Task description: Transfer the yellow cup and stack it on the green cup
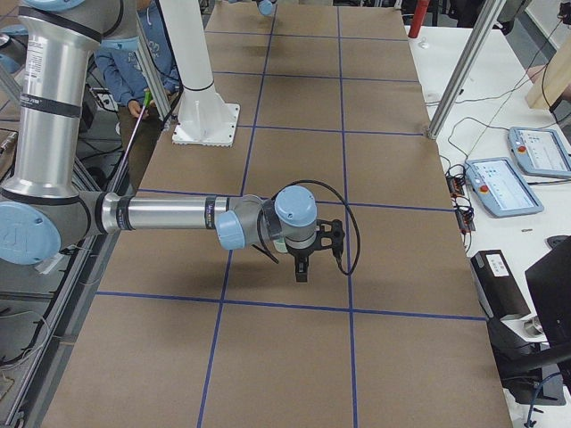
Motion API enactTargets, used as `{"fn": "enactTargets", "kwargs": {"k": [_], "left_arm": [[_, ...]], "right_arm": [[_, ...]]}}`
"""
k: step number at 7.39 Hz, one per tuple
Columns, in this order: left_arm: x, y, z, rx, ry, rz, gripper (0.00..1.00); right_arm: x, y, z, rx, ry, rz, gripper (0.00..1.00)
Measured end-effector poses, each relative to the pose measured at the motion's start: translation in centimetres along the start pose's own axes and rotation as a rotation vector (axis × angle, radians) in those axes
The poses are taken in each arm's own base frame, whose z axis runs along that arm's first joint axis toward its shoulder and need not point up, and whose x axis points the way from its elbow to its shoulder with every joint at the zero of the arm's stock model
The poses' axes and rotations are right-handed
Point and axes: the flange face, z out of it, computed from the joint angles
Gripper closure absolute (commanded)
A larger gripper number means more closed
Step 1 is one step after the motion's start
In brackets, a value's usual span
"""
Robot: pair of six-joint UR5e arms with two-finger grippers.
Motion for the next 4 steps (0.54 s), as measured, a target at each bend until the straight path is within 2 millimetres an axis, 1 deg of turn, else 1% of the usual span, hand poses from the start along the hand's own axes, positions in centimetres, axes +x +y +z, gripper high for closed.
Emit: {"fn": "enactTargets", "kwargs": {"k": [1,2,3,4], "left_arm": [[1.8,-0.5,-0.5,-0.01,0.135,0.005,0.63],[4.0,-0.6,-1.9,-0.033,0.266,0.009,0.63],[7.3,0.0,-4.9,-0.056,0.406,0.023,0.63],[10.9,0.8,-8.5,-0.056,0.534,0.046,0.63]], "right_arm": [[-0.6,-0.9,-0.4,0.015,0.007,-0.014,0.0],[-1.0,-1.7,-0.6,0.026,0.016,-0.024,0.0],[-1.2,-2.0,-0.7,0.029,0.018,-0.027,0.0],[-1.4,-2.2,-0.7,0.031,0.015,-0.029,0.0]]}}
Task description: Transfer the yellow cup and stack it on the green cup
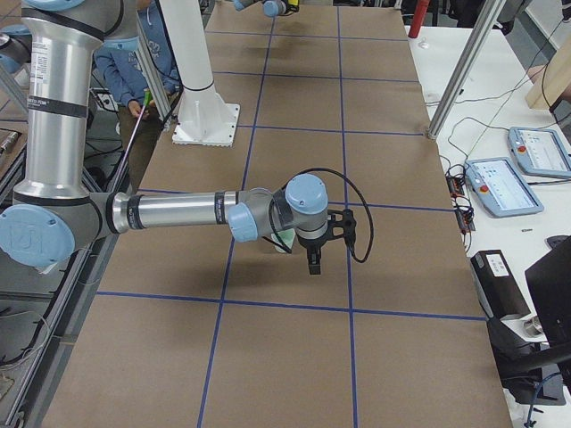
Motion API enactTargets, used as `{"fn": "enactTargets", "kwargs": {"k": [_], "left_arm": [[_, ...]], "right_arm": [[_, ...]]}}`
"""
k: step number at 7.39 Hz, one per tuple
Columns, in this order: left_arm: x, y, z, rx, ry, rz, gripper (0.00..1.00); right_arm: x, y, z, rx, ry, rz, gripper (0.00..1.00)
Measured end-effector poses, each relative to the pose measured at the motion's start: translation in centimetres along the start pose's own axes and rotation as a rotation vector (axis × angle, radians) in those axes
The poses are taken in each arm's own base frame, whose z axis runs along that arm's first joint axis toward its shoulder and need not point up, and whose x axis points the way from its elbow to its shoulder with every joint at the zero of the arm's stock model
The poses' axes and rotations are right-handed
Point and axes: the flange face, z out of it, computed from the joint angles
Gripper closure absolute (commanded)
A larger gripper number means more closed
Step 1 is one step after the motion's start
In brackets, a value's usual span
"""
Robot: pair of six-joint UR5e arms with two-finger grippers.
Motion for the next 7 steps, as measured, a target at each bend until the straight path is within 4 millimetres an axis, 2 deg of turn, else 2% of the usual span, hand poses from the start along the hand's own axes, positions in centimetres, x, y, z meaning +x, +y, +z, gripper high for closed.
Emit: {"fn": "enactTargets", "kwargs": {"k": [1,2,3,4,5,6,7], "left_arm": [[4.7,0.4,-1.3,0.003,0.108,0.025,0.63],[9.3,0.0,-2.8,-0.003,0.214,0.051,0.63],[13.9,-0.7,-5.0,-0.018,0.346,0.083,0.63],[19.3,-1.0,-8.3,-0.035,0.498,0.099,0.63],[25.5,-0.8,-12.9,-0.051,0.654,0.08,0.63],[31.8,-0.9,-18.7,-0.069,0.807,0.079,0.62],[36.8,-1.4,-24.6,-0.086,0.957,0.132,0.58]], "right_arm": [[-0.1,-0.1,0.0,0.0,-0.002,-0.003,0.0],[-0.2,-0.1,0.1,-0.002,-0.004,-0.009,0.0],[-0.5,-0.1,0.2,-0.005,-0.006,-0.018,0.0],[-1.0,-0.2,0.6,-0.011,-0.008,-0.03,0.0],[-1.7,-0.5,1.1,-0.02,-0.011,-0.043,0.0],[-2.3,-0.8,1.4,-0.025,-0.014,-0.056,0.0],[-3.0,-1.2,1.5,-0.026,-0.021,-0.066,0.0]]}}
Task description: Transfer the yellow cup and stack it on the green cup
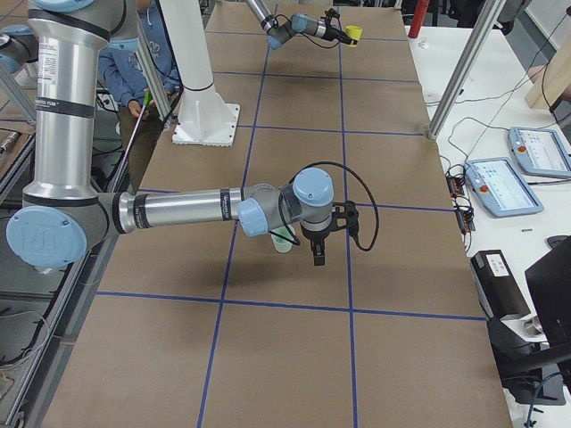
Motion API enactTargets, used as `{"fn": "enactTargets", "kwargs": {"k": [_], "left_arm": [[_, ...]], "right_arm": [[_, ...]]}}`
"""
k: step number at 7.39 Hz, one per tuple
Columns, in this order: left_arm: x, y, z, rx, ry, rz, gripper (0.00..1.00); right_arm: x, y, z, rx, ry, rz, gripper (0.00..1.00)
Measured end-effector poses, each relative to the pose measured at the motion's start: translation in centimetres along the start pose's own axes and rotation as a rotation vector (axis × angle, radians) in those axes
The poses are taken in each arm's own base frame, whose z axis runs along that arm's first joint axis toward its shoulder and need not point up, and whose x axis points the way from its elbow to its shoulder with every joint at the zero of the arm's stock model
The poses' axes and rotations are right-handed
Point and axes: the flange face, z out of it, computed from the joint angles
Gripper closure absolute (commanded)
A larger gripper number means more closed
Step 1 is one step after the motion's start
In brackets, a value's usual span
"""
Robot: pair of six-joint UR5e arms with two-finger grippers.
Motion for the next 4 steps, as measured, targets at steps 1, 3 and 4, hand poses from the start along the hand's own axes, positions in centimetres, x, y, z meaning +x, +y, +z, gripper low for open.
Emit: {"fn": "enactTargets", "kwargs": {"k": [1,3,4], "left_arm": [[7.0,-0.8,-0.3,-0.047,0.155,0.069,0.44],[18.5,-0.5,-2.4,-0.189,0.469,0.261,0.43],[22.1,-0.3,-3.1,-0.243,0.579,0.318,0.43]], "right_arm": [[-0.7,-0.4,-0.1,-0.001,-0.019,-0.01,0.0],[-2.2,-1.1,-0.5,-0.007,-0.086,-0.025,0.0],[-2.6,-1.3,-0.6,-0.008,-0.106,-0.029,0.0]]}}
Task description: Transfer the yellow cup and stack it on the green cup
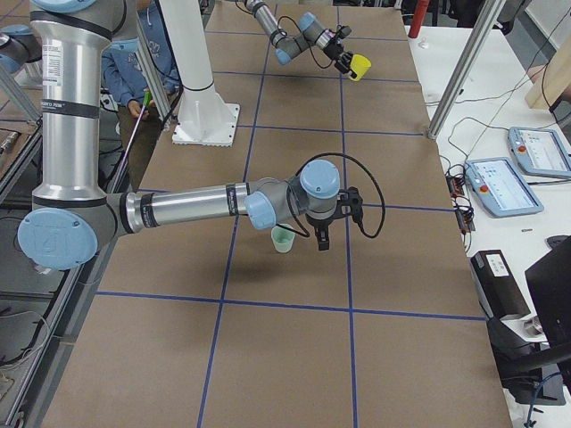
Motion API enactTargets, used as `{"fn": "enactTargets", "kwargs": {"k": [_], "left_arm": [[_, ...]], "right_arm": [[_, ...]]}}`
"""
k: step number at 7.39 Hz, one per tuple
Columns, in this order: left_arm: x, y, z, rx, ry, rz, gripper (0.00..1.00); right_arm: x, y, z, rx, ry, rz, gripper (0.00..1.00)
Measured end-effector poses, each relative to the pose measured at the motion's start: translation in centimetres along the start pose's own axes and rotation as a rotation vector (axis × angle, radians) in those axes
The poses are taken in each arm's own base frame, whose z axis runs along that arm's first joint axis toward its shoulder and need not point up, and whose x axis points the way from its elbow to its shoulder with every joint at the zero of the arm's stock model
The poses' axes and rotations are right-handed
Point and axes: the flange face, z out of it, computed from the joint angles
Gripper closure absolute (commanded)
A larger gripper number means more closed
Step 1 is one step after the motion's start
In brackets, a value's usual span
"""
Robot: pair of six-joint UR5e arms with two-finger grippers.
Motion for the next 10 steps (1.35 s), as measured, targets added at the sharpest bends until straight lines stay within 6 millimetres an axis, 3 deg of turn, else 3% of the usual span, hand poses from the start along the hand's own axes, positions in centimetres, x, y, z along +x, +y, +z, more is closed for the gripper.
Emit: {"fn": "enactTargets", "kwargs": {"k": [2,5,6,7,9,10], "left_arm": [[2.6,0.7,2.3,-0.057,0.059,0.041,0.56],[6.5,3.3,2.9,-0.021,0.08,0.085,0.58],[8.2,3.8,2.9,0.005,0.095,0.081,0.55],[10.7,3.5,3.4,0.022,0.119,0.075,0.38],[16.2,2.2,5.8,0.031,0.162,0.157,0.46],[18.8,1.8,6.5,0.027,0.186,0.2,0.42]], "right_arm": [[-0.8,-0.6,-0.4,0.007,-0.014,-0.004,0.0],[-4.3,-3.9,-1.6,0.046,-0.032,-0.054,0.0],[-6.7,-5.6,-1.4,0.048,-0.046,-0.064,0.0],[-10.3,-7.4,-0.6,0.041,-0.068,-0.061,0.0],[-19.5,-10.2,1.7,0.007,-0.123,-0.009,0.0],[-23.9,-10.9,3.0,-0.013,-0.145,0.011,0.0]]}}
